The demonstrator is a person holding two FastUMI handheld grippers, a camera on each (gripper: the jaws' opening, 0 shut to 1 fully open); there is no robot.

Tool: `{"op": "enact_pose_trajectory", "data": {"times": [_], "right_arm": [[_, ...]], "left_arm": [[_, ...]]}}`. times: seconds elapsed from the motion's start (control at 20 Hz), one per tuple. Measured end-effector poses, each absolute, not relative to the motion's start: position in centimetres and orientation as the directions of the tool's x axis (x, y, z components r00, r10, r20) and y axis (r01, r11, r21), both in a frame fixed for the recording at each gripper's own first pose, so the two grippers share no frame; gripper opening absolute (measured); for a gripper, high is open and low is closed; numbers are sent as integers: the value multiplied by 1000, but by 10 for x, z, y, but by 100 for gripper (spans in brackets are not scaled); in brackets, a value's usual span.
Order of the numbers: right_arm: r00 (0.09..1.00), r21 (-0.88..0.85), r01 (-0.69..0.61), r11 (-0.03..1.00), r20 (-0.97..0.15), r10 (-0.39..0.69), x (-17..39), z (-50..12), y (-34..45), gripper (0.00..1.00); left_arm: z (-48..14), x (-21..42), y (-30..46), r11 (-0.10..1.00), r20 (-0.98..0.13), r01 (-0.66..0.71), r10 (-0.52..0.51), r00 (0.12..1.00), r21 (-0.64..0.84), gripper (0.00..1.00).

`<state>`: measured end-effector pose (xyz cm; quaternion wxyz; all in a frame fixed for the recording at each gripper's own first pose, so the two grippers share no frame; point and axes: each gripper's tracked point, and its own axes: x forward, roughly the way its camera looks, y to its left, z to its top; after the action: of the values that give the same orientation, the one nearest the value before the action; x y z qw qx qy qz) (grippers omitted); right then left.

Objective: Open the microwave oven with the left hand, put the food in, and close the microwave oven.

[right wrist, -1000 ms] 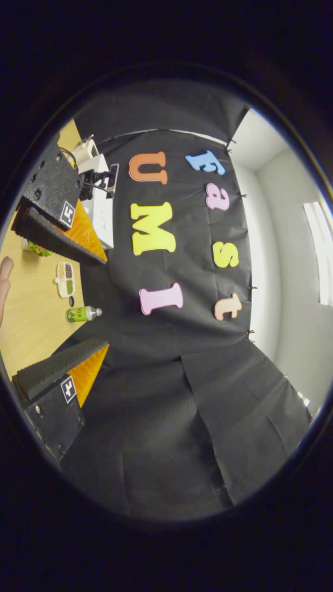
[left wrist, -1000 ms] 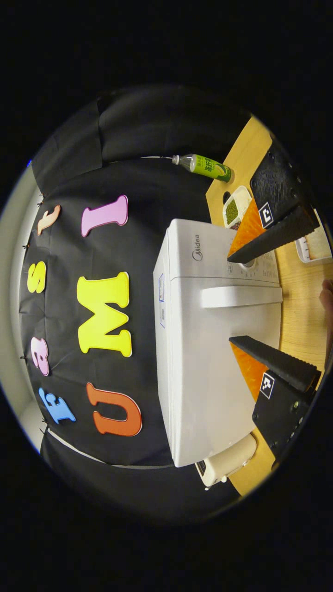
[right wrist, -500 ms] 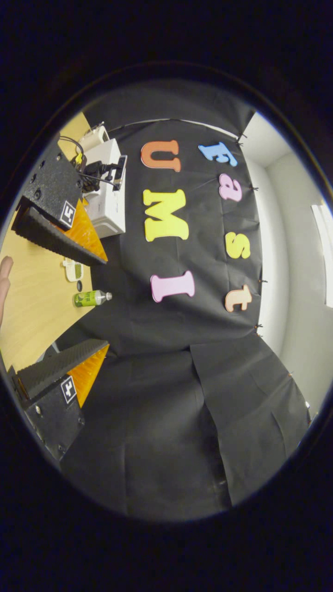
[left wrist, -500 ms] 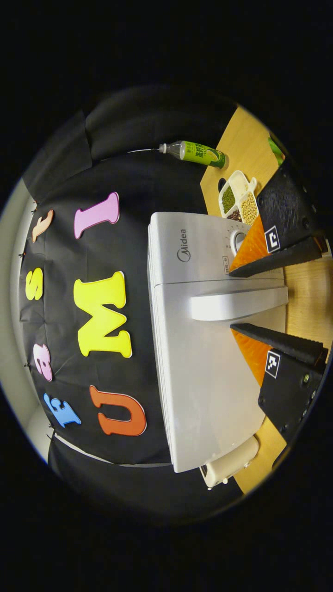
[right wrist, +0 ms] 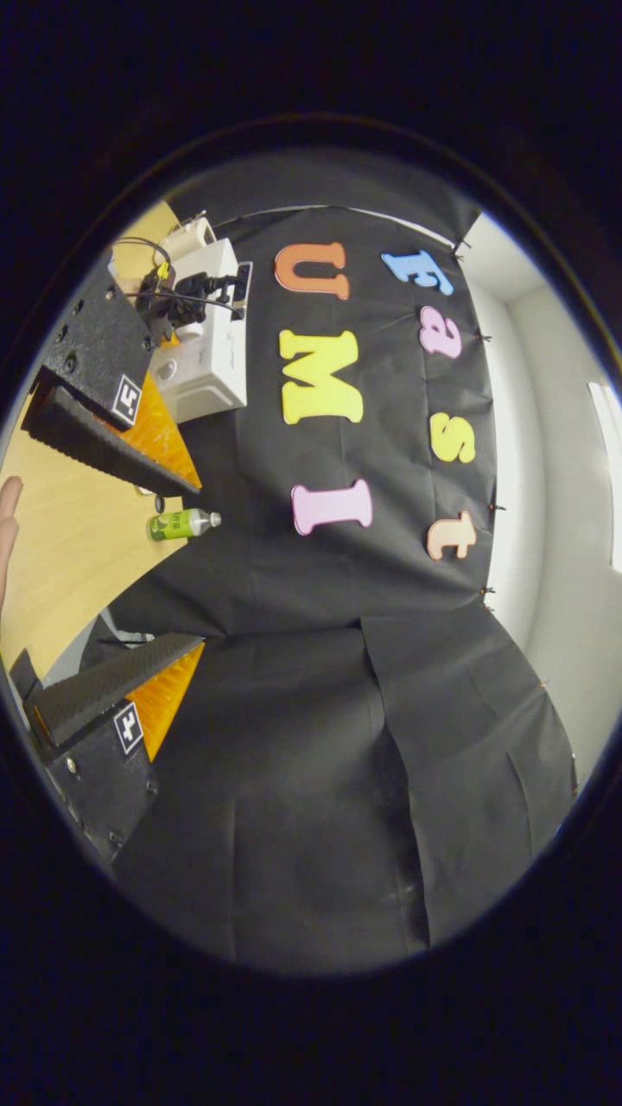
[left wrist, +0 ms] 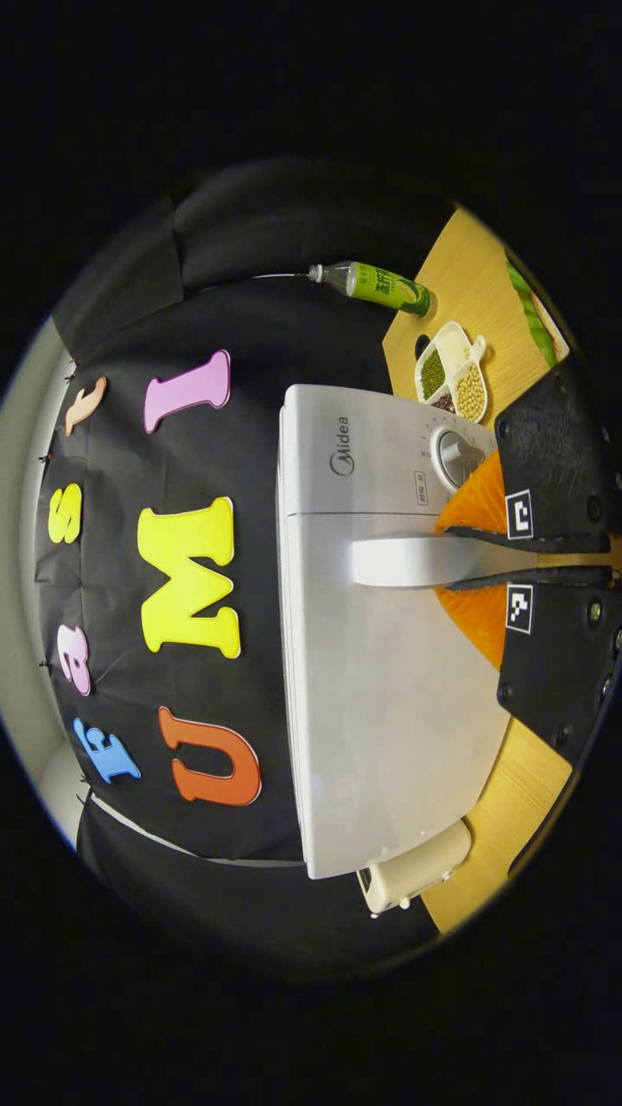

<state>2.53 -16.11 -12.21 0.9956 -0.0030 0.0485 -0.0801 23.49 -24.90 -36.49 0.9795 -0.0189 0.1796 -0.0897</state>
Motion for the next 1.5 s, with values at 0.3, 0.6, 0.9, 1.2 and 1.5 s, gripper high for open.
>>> {"op": "enact_pose_trajectory", "data": {"times": [0.3, 0.6, 0.9, 1.2, 1.5], "right_arm": [[983, -3, 157, 988, -97, -156, 16, -121, -159, 93], [983, 5, 153, 988, -106, -152, 5, -120, -159, 93], [984, 49, 147, 988, -110, -141, -14, -116, -148, 92], [989, 46, 122, 991, -87, -118, -28, -118, -122, 90], [991, 116, 99, 988, -105, -87, -15, -139, -82, 91]], "left_arm": [[-359, 217, -243, 976, -317, 217, -212, 924, -21, 4], [-348, 166, -222, 948, -322, 311, -314, 893, -62, 5], [-339, 110, -177, 942, -321, 328, -334, 887, -72, 5], [-334, 62, -112, 949, -306, 313, -313, 899, -51, 8], [-335, 30, -21, 974, -318, 222, -223, 922, -40, 10]]}}
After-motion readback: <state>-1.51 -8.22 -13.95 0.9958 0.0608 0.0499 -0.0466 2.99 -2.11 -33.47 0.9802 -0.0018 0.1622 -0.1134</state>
